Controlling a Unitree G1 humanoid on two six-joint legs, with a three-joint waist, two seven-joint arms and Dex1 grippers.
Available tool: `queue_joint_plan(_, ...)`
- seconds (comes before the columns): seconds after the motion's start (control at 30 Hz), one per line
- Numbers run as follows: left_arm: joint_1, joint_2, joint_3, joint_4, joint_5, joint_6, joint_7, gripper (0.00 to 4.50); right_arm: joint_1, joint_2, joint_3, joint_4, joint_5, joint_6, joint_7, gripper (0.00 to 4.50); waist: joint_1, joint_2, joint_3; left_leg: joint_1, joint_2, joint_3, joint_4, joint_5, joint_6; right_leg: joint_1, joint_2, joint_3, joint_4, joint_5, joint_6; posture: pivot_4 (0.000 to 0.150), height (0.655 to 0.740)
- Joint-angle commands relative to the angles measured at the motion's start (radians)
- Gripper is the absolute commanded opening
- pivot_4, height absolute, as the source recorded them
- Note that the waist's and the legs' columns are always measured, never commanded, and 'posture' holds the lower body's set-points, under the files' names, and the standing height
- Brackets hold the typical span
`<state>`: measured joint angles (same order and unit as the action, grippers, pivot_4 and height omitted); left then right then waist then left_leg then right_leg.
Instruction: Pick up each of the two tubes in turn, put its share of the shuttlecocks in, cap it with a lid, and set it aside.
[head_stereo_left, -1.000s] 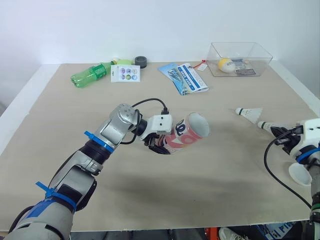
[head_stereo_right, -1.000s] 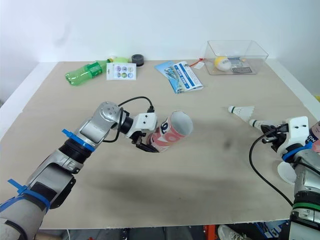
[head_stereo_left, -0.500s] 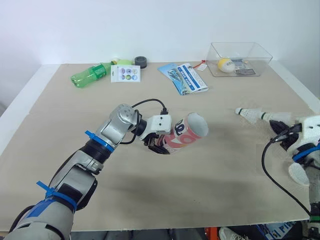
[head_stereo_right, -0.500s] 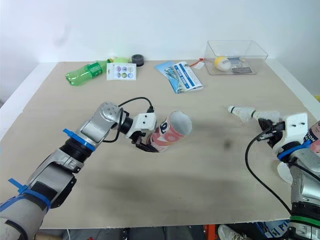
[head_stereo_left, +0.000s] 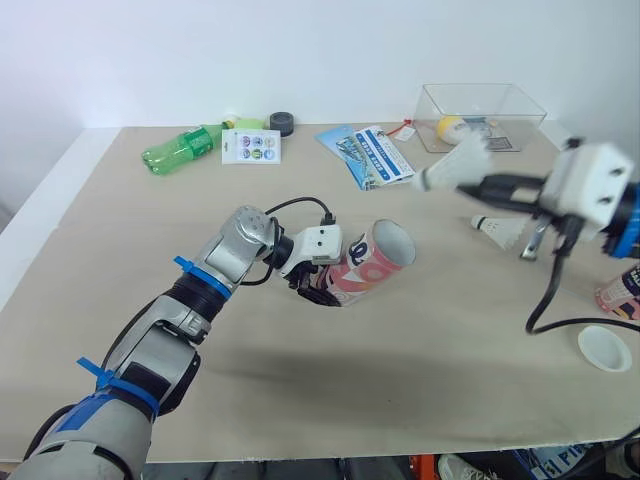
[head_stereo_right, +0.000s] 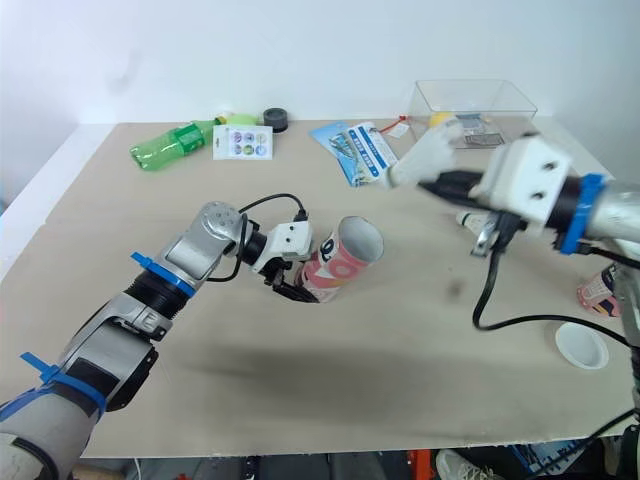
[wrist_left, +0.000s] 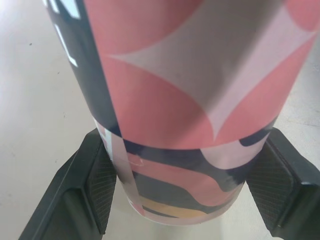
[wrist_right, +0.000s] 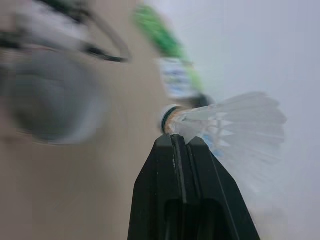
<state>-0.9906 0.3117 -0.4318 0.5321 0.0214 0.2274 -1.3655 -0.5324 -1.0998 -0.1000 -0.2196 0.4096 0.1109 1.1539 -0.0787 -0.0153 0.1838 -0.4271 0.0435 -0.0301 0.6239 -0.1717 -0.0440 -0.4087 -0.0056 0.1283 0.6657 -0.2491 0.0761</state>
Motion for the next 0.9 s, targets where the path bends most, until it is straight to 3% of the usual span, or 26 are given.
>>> queue_joint_plan(0.03, -0.008, 0.011, 0.032, -0.004, -0.022, 0.026, -0.009, 3.28, -0.109, -0.025, 0.019, -0.004, 0.033, 0.001, 0.110, 0.06, 0.002, 0.001, 0.001, -0.001, 0.000, 0.000, 0.000, 0.000, 0.000, -0.001, 0.000, 0.000, 0.000, 0.000, 0.000, 0.150, 0.7400)
queue_joint_plan(0.37, -0.002, 0.020, 0.029, -0.022, -0.016, 0.033, 0.004, 3.28, -0.199, 0.049, 0.105, 0.071, -0.025, -0.089, 0.226, 0.06, 0.003, 0.000, 0.002, -0.001, 0.001, -0.002, -0.001, 0.000, 0.000, -0.001, 0.001, -0.002, 0.000, -0.001, -0.001, 0.150, 0.7400)
queue_joint_plan(0.6, -0.003, 0.015, 0.023, -0.042, -0.018, 0.046, 0.005, 3.28, -0.254, 0.111, 0.198, 0.175, -0.159, -0.249, 0.268, 0.06, 0.002, 0.000, 0.002, 0.000, 0.001, -0.001, 0.000, 0.000, 0.000, -0.001, 0.001, -0.002, 0.001, 0.000, -0.001, 0.150, 0.7400)
queue_joint_plan(0.63, -0.003, 0.014, 0.022, -0.041, -0.017, 0.045, 0.006, 3.28, -0.266, 0.124, 0.205, 0.177, -0.158, -0.245, 0.270, 0.67, 0.002, 0.001, 0.002, 0.000, 0.001, -0.001, 0.000, 0.000, 0.000, -0.001, 0.001, -0.002, 0.001, 0.000, -0.001, 0.150, 0.7400)
queue_joint_plan(0.7, -0.001, 0.014, 0.020, -0.041, -0.014, 0.043, 0.008, 3.28, -0.284, 0.151, 0.201, 0.171, -0.124, -0.209, 0.271, 1.22, 0.002, 0.001, 0.002, 0.000, 0.001, -0.002, 0.000, 0.000, 0.000, -0.001, 0.001, -0.002, 0.001, 0.000, -0.001, 0.150, 0.7400)
queue_joint_plan(0.9, 0.009, 0.020, 0.015, -0.060, -0.009, 0.049, 0.008, 3.28, -0.276, 0.180, 0.071, 0.165, 0.074, 0.130, 0.163, 4.32, 0.004, 0.001, 0.002, -0.001, 0.000, -0.002, 0.000, 0.000, 0.000, 0.000, 0.000, -0.002, 0.001, 0.000, -0.002, 0.150, 0.7400)
